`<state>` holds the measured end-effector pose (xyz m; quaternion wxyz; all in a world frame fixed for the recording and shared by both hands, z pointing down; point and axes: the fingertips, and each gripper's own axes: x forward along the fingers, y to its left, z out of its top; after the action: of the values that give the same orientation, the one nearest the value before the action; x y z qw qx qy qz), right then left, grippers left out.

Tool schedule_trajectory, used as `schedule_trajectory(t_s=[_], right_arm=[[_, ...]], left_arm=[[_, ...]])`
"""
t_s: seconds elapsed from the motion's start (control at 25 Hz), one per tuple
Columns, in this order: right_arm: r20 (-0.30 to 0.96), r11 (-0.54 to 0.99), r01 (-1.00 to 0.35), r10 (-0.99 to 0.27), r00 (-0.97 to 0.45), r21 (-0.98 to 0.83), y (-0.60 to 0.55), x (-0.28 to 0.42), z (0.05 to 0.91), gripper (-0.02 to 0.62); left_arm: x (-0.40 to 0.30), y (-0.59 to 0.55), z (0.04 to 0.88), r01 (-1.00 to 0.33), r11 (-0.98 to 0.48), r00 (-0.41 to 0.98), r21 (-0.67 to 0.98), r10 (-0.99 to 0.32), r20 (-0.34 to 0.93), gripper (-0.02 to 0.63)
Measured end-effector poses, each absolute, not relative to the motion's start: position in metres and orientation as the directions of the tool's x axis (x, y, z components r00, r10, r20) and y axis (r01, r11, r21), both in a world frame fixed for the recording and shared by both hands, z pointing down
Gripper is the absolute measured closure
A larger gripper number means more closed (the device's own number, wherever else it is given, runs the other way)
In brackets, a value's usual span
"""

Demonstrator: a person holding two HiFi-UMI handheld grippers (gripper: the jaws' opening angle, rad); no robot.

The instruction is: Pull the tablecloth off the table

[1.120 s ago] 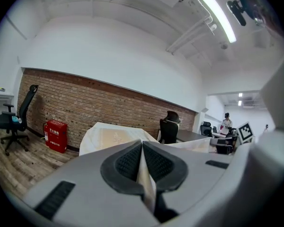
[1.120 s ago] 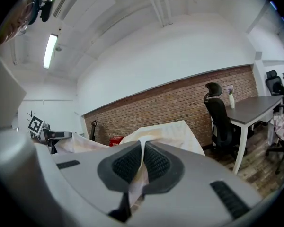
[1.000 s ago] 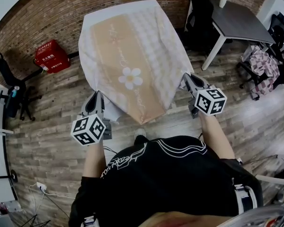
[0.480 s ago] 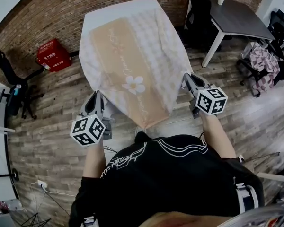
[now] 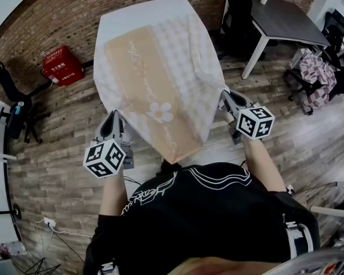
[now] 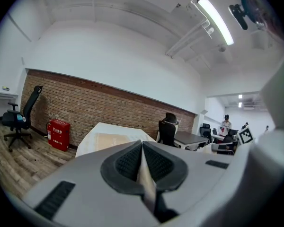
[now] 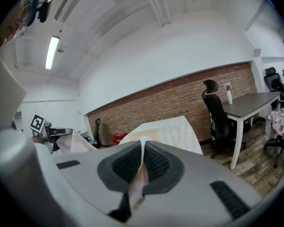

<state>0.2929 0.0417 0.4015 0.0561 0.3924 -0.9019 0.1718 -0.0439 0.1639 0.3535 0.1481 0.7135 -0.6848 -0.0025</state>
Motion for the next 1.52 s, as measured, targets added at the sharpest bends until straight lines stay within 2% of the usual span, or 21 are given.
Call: schedule_trajectory(t_s=[0.76, 1.12, 1.32, 1.52], right_arm=[[0.281, 0.626, -0.715, -0.658, -0.699, -0.311, 0.058, 0.304, 0.429, 0.598], [0.340, 0.615, -0.704, -0.617, -0.710, -0.354, 0.064, 0.308, 0.457, 0.598], [0.304, 0.599, -0.651, -0.583, -0.754, -0.466, 0.063, 0.304, 0.459, 0.598], [0.297, 0.626, -0.653, -0.585, -0.755, -0.426, 0.064, 0.300, 0.453, 0.598]], left_arm=[[-0.034, 0.176, 0.388, -0.965, 0.014, 0.057, 0.260, -0.964, 0.261, 0.600], [-0.026, 0.173, 0.403, -0.960, 0.007, 0.077, 0.281, -0.954, 0.289, 0.600], [-0.024, 0.167, 0.403, -0.961, -0.001, 0.087, 0.277, -0.951, 0.296, 0.600], [-0.021, 0.160, 0.400, -0.963, -0.018, 0.099, 0.267, -0.951, 0.292, 0.600]])
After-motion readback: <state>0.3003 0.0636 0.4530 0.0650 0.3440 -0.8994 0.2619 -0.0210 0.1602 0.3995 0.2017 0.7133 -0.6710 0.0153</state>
